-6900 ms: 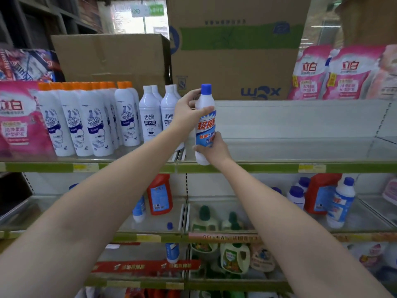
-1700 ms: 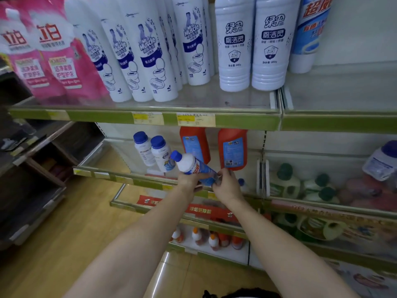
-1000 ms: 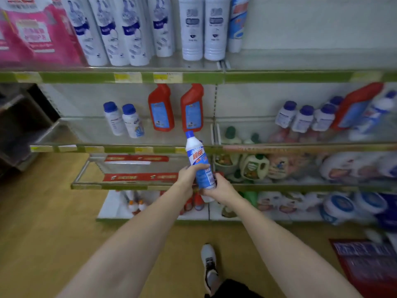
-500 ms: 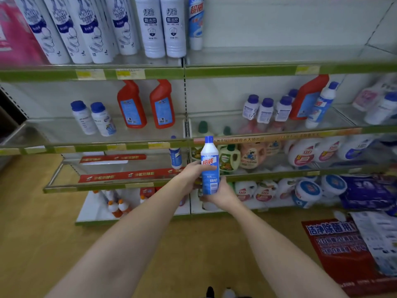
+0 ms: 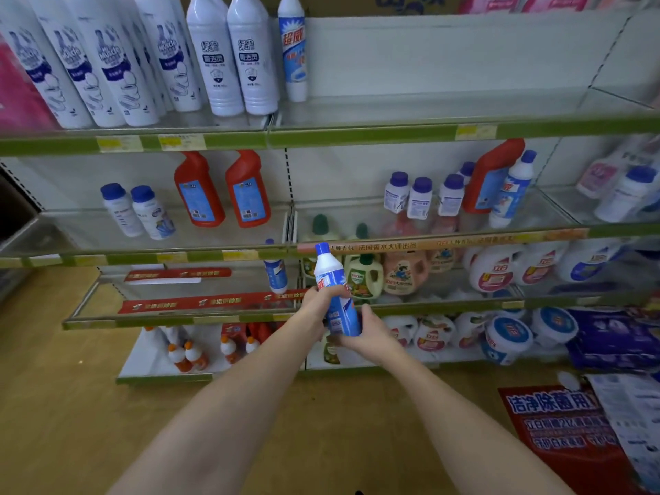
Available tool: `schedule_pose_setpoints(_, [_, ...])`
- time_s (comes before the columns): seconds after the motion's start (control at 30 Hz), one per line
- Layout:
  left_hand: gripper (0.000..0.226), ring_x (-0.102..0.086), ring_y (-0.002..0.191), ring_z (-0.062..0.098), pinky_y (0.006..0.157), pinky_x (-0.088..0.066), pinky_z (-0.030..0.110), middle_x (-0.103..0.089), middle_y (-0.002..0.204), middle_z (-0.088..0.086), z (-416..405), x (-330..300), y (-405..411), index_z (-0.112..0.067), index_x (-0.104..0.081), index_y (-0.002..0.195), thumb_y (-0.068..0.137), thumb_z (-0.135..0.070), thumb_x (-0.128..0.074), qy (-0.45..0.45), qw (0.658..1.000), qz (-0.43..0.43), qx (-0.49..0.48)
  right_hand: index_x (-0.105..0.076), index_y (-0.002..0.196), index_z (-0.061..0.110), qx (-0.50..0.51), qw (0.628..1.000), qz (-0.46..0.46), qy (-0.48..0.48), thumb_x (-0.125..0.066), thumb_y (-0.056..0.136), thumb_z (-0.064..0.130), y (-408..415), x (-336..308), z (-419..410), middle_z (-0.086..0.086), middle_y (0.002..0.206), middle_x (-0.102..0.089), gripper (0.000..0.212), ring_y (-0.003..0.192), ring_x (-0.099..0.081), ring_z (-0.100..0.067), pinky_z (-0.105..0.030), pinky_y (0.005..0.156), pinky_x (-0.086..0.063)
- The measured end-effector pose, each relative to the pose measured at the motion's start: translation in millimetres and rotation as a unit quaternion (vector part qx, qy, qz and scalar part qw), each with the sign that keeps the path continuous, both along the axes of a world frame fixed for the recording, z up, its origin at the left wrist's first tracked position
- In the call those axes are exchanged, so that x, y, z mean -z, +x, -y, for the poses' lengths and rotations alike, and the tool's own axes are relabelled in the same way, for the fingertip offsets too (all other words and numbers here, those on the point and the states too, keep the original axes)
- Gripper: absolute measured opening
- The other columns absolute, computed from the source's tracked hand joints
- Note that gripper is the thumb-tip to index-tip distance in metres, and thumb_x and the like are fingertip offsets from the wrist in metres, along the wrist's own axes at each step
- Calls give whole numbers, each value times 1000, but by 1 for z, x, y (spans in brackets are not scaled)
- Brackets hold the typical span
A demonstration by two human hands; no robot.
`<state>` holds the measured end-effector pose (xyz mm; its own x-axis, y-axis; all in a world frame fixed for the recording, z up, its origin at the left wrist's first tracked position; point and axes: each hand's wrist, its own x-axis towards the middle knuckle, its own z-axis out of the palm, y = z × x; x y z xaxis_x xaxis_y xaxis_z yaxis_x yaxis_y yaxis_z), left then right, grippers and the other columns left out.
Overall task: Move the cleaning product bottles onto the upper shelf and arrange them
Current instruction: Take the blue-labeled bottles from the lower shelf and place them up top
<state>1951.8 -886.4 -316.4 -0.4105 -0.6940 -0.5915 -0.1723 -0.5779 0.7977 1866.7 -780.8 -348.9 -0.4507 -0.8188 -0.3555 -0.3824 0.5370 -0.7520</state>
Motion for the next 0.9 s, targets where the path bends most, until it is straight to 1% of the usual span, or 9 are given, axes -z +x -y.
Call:
schedule_pose_setpoints(0.07, [48, -71, 92, 32, 87, -58, 44, -71, 102, 15, -3, -4, -6, -8, -59, 113, 67, -9, -76, 12, 1000, -10, 2, -52, 122, 26, -24, 993, 117, -9, -83, 77, 42, -14, -4, -8, 9, 111, -64, 57, 97, -62, -6, -25, 78, -51])
schedule_pose_setpoints(0.2, [39, -67, 93, 31, 93, -55, 46, -69, 102, 15, -15, -6, -20, -9, -61, 110, 72, -8, -69, 44, 998, -49, -23, -61, 115, 27, -59, 989, 132, -8, -83, 78, 36, -36, 0, -11, 7, 107, -68, 44, 98, -64, -10, -25, 80, -50])
schedule_pose_setpoints(0.37, [33, -68, 86, 27, 84, -57, 39, -72, 91, 11, -22, -11, -35, -9, -65, 109, 80, -21, -74, 37, 998, -30, -31, -59, 99, 36, -41, 998, 43, -6, -82, 71, 43, -35, 15, -8, 8, 96, -69, 37, 88, -67, -11, -37, 85, -59])
schedule_pose_setpoints(0.43, [38, -69, 81, 25, 78, -57, 38, -73, 86, 10, -19, -17, -42, -9, -67, 106, 83, -37, -78, 33, 998, -38, -41, -56, 107, 34, -31, 999, -31, 14, -76, 66, 56, -33, 18, -7, 8, 97, -68, 52, 84, -67, -12, -37, 77, -59])
schedule_pose_setpoints(0.53, [66, -70, 91, 27, 81, -58, 41, -72, 102, 12, -16, -21, -50, -11, -64, 114, 73, -61, -79, 19, 997, -30, -63, -43, 131, 23, -13, 989, -142, 35, -73, 70, 62, -32, 17, -6, 3, 106, -62, 78, 86, -62, -16, -32, 65, -51])
schedule_pose_setpoints(0.6, [80, -70, 92, 28, 79, -59, 42, -71, 105, 12, -15, -17, -51, -9, -60, 118, 65, -63, -84, 2, 995, -12, -103, -40, 130, 22, -23, 983, -176, 38, -71, 72, 62, -30, 13, -5, 2, 103, -60, 77, 85, -63, -17, -33, 69, -55])
schedule_pose_setpoints(0.7, [74, -71, 88, 26, 69, -57, 37, -71, 101, 12, -12, -14, -45, -7, -59, 113, 63, -53, -89, -17, 989, -11, -147, -39, 122, 25, -65, 975, -209, 41, -68, 70, 67, -34, 8, -5, 2, 100, -60, 73, 84, -63, -17, -35, 74, -56])
schedule_pose_setpoints(0.8, [61, -70, 84, 23, 63, -55, 34, -71, 98, 12, -10, -15, -41, -8, -59, 107, 68, -45, -89, -26, 987, -22, -155, -43, 117, 28, -94, 980, -169, 35, -72, 62, 72, -43, 9, 1, 5, 100, -62, 76, 85, -64, -14, -34, 73, -56])
schedule_pose_setpoints(0.9, [56, -71, 84, 24, 66, -55, 34, -73, 97, 11, -8, -18, -41, -10, -62, 105, 69, -44, -88, -37, 988, -34, -147, -52, 115, 33, -101, 994, -50, -3, -77, 50, 68, -50, 13, 12, 10, 99, -67, 78, 86, -67, -8, -35, 76, -60])
